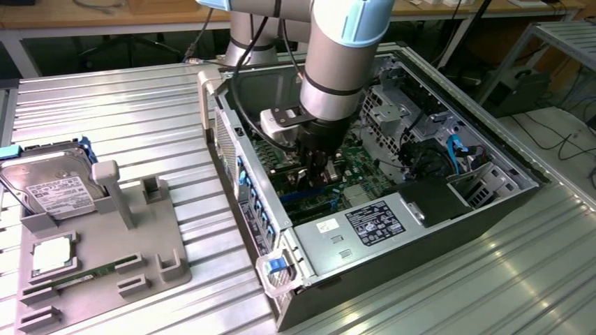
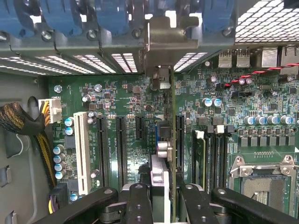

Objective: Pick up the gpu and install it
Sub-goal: 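Insert the gpu into the slot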

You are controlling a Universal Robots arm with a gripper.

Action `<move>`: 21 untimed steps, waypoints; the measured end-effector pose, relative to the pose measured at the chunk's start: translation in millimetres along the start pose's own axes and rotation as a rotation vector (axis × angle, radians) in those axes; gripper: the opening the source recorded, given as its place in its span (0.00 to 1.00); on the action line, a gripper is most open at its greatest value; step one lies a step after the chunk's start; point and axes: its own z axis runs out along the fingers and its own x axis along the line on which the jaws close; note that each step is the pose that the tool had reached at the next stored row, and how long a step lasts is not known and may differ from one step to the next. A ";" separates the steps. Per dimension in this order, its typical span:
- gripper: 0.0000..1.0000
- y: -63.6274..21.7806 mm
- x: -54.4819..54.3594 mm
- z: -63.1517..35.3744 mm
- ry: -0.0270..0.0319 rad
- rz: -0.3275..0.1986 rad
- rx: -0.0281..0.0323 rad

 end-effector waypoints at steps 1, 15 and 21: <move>0.29 -1.1 0.0 0.1 0.0000 0.000 -0.0031; 0.29 -2.9 1.7 0.3 0.0003 0.000 -0.0121; 0.29 -3.0 1.7 0.3 0.0003 0.000 -0.0120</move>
